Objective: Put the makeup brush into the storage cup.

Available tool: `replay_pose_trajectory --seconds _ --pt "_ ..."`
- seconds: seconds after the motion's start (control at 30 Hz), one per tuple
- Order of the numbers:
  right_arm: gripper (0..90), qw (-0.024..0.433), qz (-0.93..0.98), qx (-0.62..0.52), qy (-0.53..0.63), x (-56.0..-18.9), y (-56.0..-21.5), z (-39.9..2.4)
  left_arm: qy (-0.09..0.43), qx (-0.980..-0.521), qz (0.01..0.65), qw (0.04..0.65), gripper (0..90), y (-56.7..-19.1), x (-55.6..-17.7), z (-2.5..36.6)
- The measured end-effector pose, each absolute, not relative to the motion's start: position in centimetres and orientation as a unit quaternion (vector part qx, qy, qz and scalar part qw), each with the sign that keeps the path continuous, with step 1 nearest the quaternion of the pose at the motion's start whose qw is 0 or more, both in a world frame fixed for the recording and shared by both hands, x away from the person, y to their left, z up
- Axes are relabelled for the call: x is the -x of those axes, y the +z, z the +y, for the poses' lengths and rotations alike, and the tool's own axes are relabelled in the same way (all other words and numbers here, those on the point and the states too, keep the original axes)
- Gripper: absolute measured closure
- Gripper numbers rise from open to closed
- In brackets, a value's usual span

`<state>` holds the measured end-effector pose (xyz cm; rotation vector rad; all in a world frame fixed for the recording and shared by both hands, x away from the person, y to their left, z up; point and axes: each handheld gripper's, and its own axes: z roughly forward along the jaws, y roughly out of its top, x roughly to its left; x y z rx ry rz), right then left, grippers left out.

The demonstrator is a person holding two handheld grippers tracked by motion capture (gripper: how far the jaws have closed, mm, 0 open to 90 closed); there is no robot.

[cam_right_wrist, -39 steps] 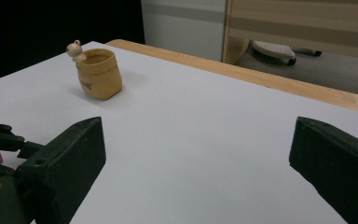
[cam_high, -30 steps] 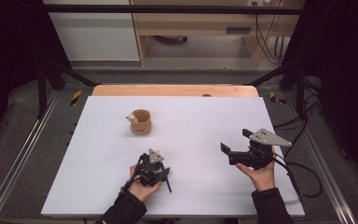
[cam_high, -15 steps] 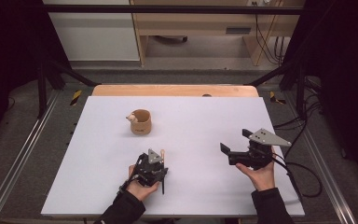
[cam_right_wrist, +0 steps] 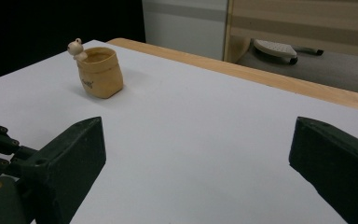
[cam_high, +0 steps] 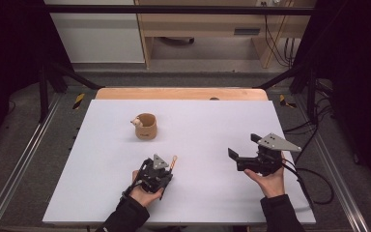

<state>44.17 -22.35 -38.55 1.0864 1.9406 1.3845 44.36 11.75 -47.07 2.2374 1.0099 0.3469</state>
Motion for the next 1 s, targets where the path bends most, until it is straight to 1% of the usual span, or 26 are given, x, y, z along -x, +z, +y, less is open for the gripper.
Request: replay_pose_trajectory --seconds 0.13,0.47,0.73,0.83,0.87,0.9,0.97,1.0 --pt "4.2 0.257 0.715 -0.401 0.512 -44.17 -38.54 -22.37 0.121 -0.858 0.381 0.323 79.5 -46.96 -44.54 11.97" --pt "4.3 0.256 0.715 -0.401 0.513 -44.17 -38.55 -22.39 0.113 -0.867 0.366 0.318 82.4 -46.84 -44.78 12.13" --pt "4.4 0.255 0.715 -0.401 0.513 -44.19 -38.58 -22.38 0.103 -0.876 0.353 0.312 82.3 -46.67 -45.04 12.24" --pt "4.5 0.255 0.714 -0.402 0.513 -44.19 -38.56 -22.39 0.097 -0.876 0.353 0.315 77.6 -46.67 -45.11 12.27" --pt "4.5 0.255 0.714 -0.402 0.513 -44.19 -38.56 -22.39 0.093 -0.876 0.352 0.315 77.6 -46.63 -45.15 12.27" --pt "4.5 0.256 0.714 -0.402 0.513 -44.17 -38.54 -22.44 0.091 -0.878 0.352 0.312 71.2 -46.51 -45.18 12.22" --pt "4.5 0.256 0.714 -0.402 0.513 -44.16 -38.52 -22.45 0.091 -0.879 0.349 0.312 67.5 -46.44 -45.23 12.24" --pt "4.5 0.256 0.714 -0.401 0.513 -44.17 -38.52 -22.47 0.097 -0.878 0.351 0.313 64.1 -46.21 -45.3 12.22"
